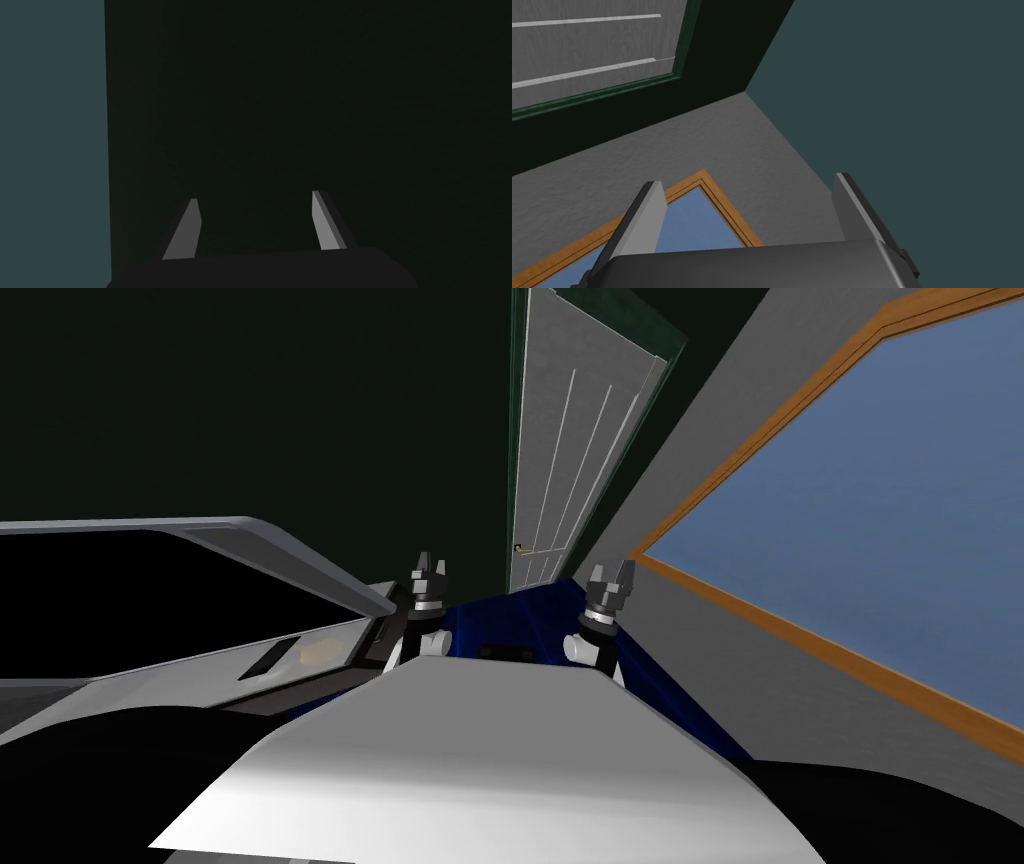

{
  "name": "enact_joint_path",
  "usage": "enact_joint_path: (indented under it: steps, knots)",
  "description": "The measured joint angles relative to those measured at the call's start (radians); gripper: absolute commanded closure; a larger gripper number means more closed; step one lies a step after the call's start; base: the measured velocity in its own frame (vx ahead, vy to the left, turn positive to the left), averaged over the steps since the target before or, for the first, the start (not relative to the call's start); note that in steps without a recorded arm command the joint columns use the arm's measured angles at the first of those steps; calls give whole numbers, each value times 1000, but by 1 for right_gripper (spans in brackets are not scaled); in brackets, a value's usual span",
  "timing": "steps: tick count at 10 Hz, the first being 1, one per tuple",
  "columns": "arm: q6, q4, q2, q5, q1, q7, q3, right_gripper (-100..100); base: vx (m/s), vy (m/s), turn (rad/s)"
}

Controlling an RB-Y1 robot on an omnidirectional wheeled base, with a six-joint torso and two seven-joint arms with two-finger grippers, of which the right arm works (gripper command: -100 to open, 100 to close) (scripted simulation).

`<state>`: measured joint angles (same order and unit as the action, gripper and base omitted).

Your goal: Pull the door open

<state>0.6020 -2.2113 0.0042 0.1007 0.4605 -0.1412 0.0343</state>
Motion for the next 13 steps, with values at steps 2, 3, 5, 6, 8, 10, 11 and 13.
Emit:
enact_joint_path:
  steps: [2,3,5,6,8,10,11,13]
  knots:
    - [10,63,-13,6,-21,11,-9,-100,75,-30,173]
    - [16,91,-18,8,-32,17,-11,-100,49,-25,78]
    - [28,148,-24,11,-48,23,-14,-100,56,-22,166]
    - [26,172,-28,14,-61,27,-18,-100,47,-23,65]
    - [32,217,-43,23,-74,41,-30,-100,40,-21,85]
    - [39,263,-49,26,-91,48,-36,-100,58,-18,194]
    - [44,289,-56,31,-104,55,-42,-100,56,-35,52]
    - [58,344,-61,33,-115,63,-43,-100,44,-26,91]
